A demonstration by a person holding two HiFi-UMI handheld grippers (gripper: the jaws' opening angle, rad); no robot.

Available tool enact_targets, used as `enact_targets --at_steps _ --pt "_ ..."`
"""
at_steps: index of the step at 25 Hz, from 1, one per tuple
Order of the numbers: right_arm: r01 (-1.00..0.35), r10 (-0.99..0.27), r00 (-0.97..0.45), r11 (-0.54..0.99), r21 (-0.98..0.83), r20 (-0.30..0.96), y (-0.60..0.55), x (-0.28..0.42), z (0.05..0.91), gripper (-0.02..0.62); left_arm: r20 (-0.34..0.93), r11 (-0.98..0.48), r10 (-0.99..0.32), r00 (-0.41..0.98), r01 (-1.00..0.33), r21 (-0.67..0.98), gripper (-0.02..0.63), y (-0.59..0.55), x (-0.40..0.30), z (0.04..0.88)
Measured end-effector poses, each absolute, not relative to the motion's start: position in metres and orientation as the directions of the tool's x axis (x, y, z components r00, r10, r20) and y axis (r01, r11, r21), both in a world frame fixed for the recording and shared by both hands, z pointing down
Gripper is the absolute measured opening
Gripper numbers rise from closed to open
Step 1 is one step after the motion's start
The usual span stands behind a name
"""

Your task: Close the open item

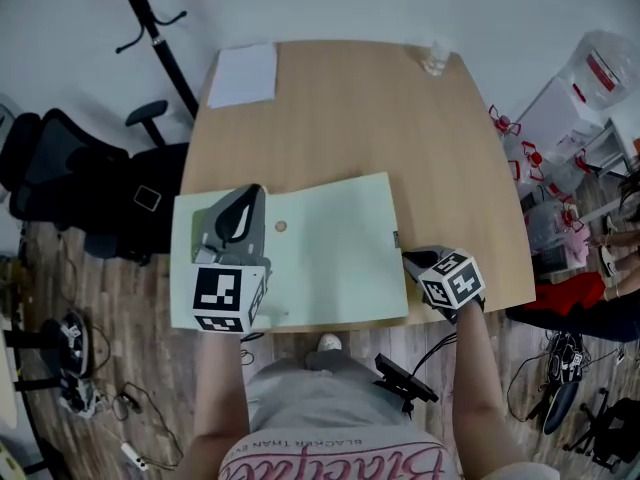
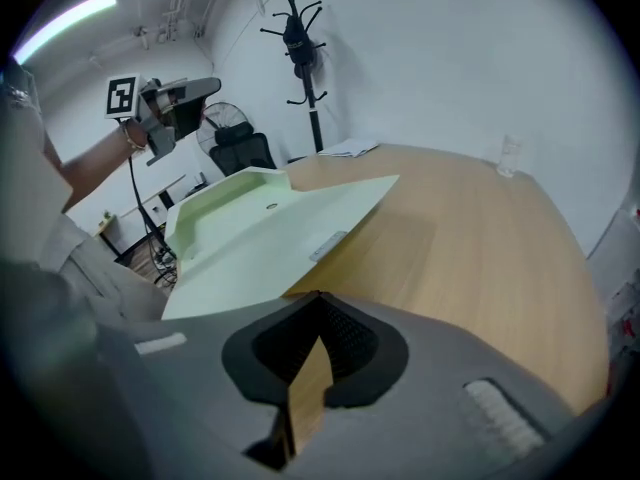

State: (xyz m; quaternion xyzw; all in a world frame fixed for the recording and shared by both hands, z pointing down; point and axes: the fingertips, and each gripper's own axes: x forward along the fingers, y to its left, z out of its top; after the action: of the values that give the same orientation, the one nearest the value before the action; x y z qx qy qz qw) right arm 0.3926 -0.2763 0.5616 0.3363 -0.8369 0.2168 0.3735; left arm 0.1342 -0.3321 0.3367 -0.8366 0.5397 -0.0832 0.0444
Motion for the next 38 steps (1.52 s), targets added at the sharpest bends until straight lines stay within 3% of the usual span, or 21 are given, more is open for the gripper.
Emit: enact_targets --at_steps 7,38 --pt "-0.622 -0.304 -0.61 0.756 -0.204 0.732 -0.264 0.367 0.558 0.003 0.09 -0.383 -0.923 0.373 -0.909 -0.166 0.015 -0.327 0.116 0.338" --pt "-0.546 -0.405 -0.806 0.791 -0.277 0.432 -0.265 0.277 0.465 0.003 0.04 -0.367 -0.93 0.365 -0.915 -0.166 0.015 -0.297 0.068 0.319"
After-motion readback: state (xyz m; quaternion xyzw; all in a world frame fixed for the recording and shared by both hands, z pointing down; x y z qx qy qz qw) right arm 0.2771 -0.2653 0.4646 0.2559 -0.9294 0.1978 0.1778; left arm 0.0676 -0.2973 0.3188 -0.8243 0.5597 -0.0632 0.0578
